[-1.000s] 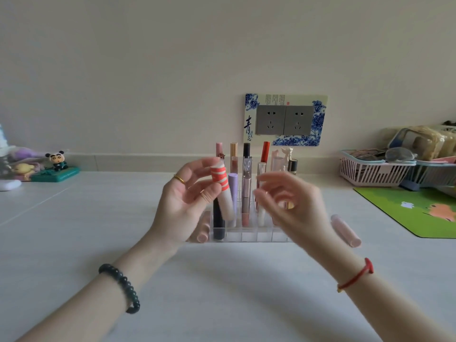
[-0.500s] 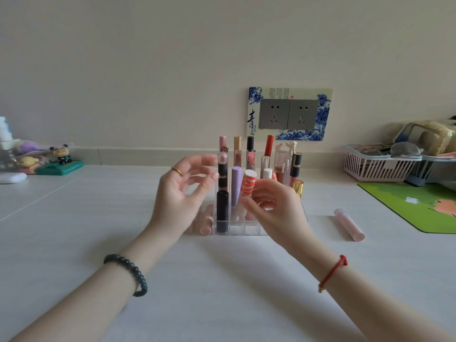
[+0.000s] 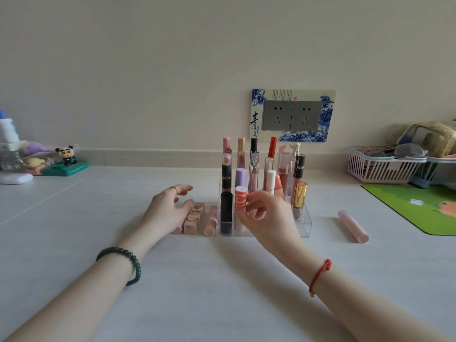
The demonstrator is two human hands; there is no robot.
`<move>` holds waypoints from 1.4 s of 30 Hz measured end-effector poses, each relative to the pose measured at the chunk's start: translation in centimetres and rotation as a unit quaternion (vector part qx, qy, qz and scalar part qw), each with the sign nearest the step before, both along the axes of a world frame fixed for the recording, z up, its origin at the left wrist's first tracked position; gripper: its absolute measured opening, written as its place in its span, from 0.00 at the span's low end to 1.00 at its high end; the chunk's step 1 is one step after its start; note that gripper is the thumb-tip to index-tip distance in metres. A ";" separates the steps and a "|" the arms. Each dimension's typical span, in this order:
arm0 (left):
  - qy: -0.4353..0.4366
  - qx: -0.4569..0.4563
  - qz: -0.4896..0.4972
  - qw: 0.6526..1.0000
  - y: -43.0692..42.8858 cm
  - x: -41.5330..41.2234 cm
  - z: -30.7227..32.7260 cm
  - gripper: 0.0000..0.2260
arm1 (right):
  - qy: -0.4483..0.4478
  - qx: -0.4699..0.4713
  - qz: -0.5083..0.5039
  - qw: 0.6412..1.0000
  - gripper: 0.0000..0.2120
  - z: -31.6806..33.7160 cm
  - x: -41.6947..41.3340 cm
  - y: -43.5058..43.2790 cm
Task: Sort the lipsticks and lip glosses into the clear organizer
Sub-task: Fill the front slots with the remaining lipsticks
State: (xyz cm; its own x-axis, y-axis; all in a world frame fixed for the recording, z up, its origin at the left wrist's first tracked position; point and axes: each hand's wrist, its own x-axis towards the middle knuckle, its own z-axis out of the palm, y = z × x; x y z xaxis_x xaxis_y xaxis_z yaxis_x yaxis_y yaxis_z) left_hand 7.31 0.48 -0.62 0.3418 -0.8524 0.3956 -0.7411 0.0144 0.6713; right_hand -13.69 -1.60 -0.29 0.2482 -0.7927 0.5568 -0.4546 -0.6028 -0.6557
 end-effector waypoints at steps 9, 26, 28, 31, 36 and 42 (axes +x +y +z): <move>-0.024 0.129 -0.044 0.990 0.2 0.3 -0.6 0.16 | 0.038 -0.029 -0.029 0.998 0.08 -0.4 0.1 -0.2; -0.006 0.029 0.047 0.998 1.0 1.3 1.4 0.11 | 0.075 -0.042 -0.039 0.996 0.10 -0.1 -0.6 -0.3; 0.090 -0.021 0.038 0.995 1.0 1.5 2.2 0.10 | 0.073 -0.046 -0.037 0.996 0.11 0.1 -0.8 -0.3; 0.320 -0.100 -0.066 0.940 1.4 0.7 3.8 0.08 | 0.027 -0.085 -0.040 0.995 0.09 1.1 -1.3 0.1; 0.489 -0.123 -0.237 0.831 2.9 -2.6 6.0 0.07 | -0.036 -0.236 0.036 0.970 0.14 2.8 -2.1 1.4; 0.485 -0.028 -0.325 0.812 3.9 -6.4 4.9 0.31 | -0.061 -0.281 0.152 0.946 0.18 3.1 -1.4 2.7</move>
